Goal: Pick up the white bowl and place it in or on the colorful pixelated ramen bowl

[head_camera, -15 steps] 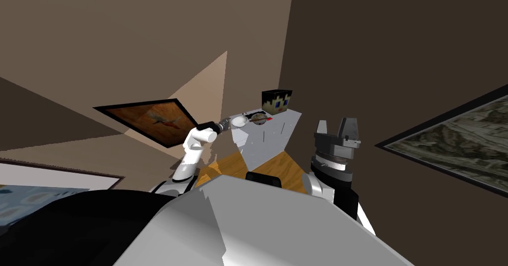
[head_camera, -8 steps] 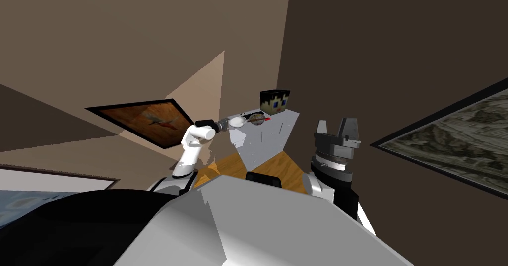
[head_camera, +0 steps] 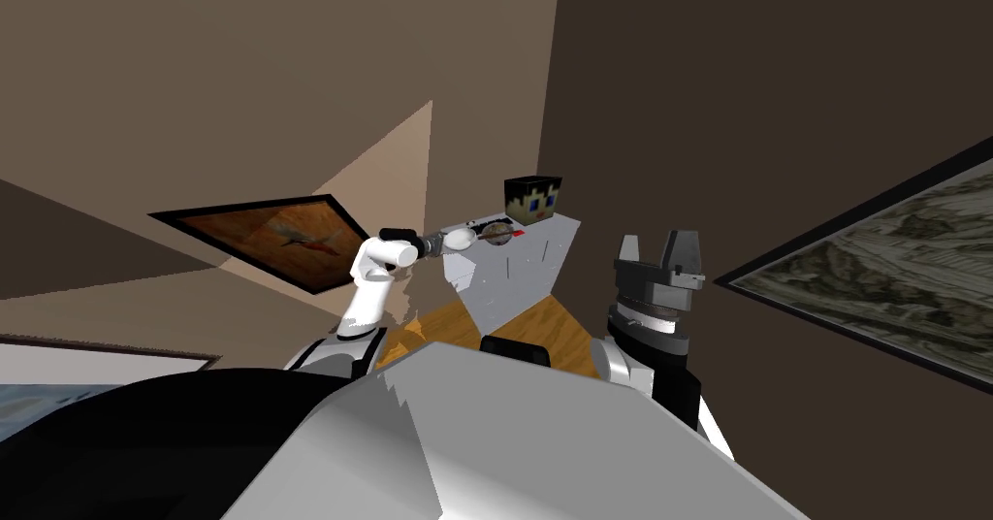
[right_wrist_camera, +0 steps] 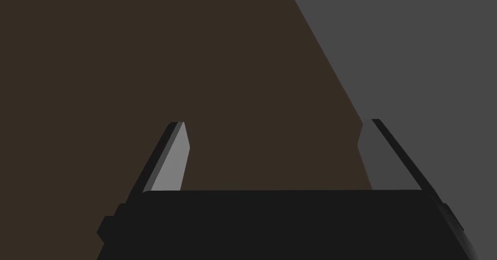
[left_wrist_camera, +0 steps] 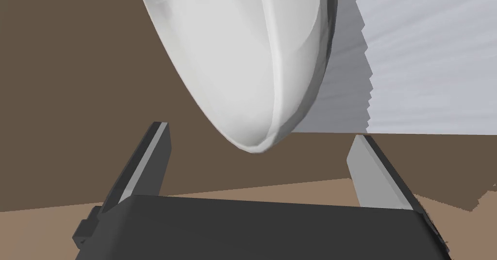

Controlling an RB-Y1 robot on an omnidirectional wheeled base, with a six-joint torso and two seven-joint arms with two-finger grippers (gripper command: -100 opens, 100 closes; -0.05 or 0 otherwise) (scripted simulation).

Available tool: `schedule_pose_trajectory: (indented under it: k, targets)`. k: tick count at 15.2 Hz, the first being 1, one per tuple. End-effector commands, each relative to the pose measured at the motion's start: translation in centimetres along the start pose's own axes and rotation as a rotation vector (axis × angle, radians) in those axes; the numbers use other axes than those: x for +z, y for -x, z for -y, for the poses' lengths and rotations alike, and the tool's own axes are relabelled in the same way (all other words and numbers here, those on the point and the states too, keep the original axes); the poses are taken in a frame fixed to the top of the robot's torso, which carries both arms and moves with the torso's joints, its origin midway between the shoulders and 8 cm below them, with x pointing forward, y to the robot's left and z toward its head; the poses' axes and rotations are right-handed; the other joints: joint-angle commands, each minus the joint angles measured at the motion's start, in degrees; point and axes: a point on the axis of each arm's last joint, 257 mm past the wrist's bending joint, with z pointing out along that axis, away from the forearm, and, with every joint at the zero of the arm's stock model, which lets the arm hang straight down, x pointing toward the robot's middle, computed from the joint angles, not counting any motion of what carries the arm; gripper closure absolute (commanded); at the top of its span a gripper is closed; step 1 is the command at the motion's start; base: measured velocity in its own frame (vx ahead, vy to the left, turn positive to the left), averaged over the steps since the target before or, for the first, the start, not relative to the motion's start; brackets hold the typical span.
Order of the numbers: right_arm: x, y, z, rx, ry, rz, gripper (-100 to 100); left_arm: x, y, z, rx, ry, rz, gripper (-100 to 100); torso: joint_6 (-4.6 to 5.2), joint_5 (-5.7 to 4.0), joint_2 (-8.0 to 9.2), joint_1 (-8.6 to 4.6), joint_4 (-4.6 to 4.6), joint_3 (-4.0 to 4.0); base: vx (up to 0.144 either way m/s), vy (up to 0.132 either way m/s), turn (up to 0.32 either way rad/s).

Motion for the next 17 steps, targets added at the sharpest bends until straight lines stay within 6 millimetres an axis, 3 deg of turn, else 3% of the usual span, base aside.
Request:
schedule_pose_trajectory:
  k: [1, 2, 17]
  targets:
    - [0.0, 0.0, 0.0, 0.000, 0.000, 0.000, 0, -0.1, 0.1, -0.8, 0.000, 0.040, -0.001, -100, 0.00, 0.00, 0.00, 0.00, 0.00, 0.00, 0.017, -0.035, -0.007]
    - [0.0, 0.0, 0.0, 0.000, 0.000, 0.000, 0, -0.3, 0.5, -0.4, 0.000, 0.047, -0.002, -100, 0.00, 0.00, 0.01, 0.02, 0.00, 0.00, 0.016, -0.036, -0.027]
    - [0.0, 0.0, 0.0, 0.000, 0.000, 0.000, 0, -2.1, 1.7, -3.4, -0.003, 0.259, -0.017, -100, 0.00, 0.01, 0.02, 0.03, 0.00, 0.01, 0.016, -0.034, -0.021]
